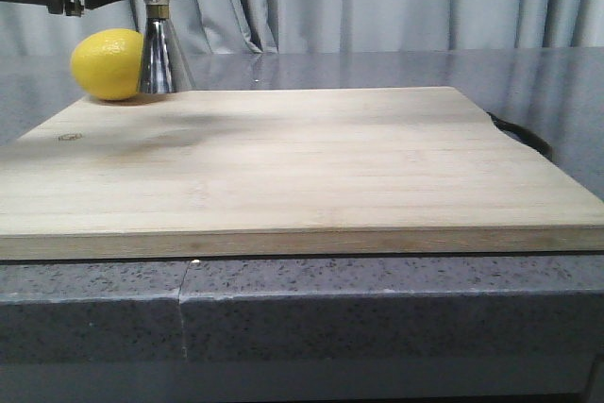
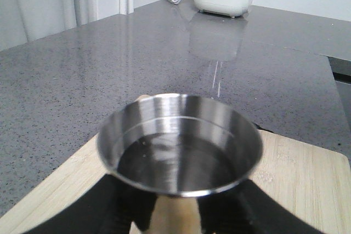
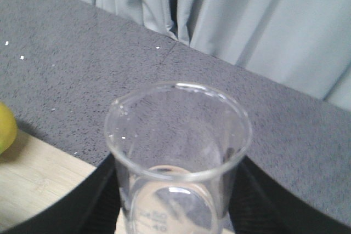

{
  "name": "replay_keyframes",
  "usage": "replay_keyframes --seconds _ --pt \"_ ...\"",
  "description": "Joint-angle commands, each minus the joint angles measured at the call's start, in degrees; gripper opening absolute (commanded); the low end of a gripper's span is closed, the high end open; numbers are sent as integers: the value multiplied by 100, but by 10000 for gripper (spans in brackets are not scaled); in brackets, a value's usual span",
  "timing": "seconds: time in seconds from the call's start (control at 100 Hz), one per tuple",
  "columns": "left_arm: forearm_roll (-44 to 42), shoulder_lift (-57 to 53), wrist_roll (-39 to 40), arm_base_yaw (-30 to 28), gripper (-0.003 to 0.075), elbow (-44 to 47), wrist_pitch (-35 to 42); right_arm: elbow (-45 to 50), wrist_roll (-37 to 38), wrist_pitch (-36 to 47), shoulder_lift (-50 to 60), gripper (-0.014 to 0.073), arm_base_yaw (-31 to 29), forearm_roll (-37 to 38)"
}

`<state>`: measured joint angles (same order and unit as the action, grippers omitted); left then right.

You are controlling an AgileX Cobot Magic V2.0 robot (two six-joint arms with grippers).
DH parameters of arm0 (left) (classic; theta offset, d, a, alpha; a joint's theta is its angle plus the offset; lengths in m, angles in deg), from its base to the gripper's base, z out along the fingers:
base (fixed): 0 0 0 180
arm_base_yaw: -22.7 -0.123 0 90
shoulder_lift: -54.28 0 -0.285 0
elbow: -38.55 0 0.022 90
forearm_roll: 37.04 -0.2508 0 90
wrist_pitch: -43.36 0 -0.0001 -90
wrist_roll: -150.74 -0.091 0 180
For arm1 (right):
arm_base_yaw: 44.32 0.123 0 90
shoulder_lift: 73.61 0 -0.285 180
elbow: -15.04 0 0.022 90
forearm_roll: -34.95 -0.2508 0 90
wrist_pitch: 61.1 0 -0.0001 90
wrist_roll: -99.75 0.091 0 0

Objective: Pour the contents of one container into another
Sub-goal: 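Tilt the beaker upright with the right gripper, then lower the beaker onto the board with the right gripper and release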

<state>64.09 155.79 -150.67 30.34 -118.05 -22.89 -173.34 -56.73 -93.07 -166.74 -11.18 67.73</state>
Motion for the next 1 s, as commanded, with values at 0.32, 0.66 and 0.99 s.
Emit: replay_keyframes --seconds 0.32,0.66,0.99 --pt "564 -242 38 50 239 -181 -512 2474 774 2938 1349 324 -1175 137" --pt "564 -242 38 50 239 -181 -512 4004 783 5326 1280 324 -2073 156" --pt "564 -242 38 50 239 -181 -512 4425 354 6928 532 324 -2484 336"
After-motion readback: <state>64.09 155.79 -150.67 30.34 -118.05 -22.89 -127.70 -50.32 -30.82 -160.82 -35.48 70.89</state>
